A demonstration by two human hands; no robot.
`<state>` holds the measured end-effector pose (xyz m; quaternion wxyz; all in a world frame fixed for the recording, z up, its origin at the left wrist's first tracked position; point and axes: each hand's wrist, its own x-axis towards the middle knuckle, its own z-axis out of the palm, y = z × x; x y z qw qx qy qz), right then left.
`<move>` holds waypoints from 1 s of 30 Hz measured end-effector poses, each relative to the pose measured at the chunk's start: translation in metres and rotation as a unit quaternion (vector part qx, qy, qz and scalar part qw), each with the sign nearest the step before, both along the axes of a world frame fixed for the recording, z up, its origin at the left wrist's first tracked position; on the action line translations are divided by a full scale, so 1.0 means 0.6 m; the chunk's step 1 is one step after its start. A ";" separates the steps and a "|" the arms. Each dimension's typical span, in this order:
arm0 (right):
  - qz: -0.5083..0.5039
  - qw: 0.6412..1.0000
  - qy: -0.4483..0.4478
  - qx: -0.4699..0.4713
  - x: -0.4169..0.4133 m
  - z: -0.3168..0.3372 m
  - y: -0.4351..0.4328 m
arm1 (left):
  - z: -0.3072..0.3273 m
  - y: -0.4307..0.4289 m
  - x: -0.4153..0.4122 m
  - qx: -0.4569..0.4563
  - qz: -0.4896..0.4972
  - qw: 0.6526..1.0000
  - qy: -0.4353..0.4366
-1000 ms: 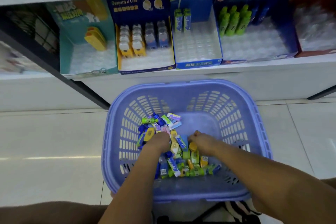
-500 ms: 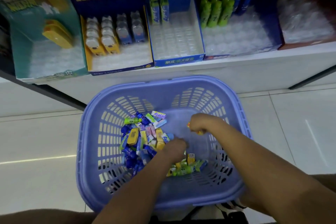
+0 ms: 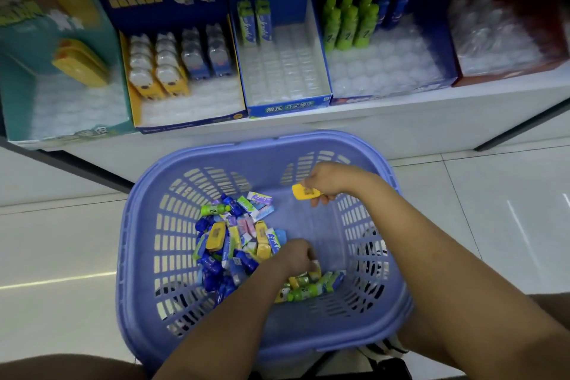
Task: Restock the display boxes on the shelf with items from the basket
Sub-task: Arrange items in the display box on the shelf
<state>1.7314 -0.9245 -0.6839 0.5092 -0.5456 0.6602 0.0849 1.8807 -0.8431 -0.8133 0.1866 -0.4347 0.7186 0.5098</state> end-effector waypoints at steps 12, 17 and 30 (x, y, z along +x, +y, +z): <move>-0.234 0.881 -0.383 -0.152 -0.034 0.163 -0.007 | 0.260 -0.160 0.013 0.268 0.509 0.723 0.382; -0.176 0.883 -0.321 -0.293 0.017 0.209 -0.008 | 0.351 -0.170 0.034 0.097 0.463 0.756 0.453; 0.139 0.885 -0.093 -0.434 0.194 0.298 -0.104 | 0.429 -0.193 0.213 -0.126 0.474 0.772 0.404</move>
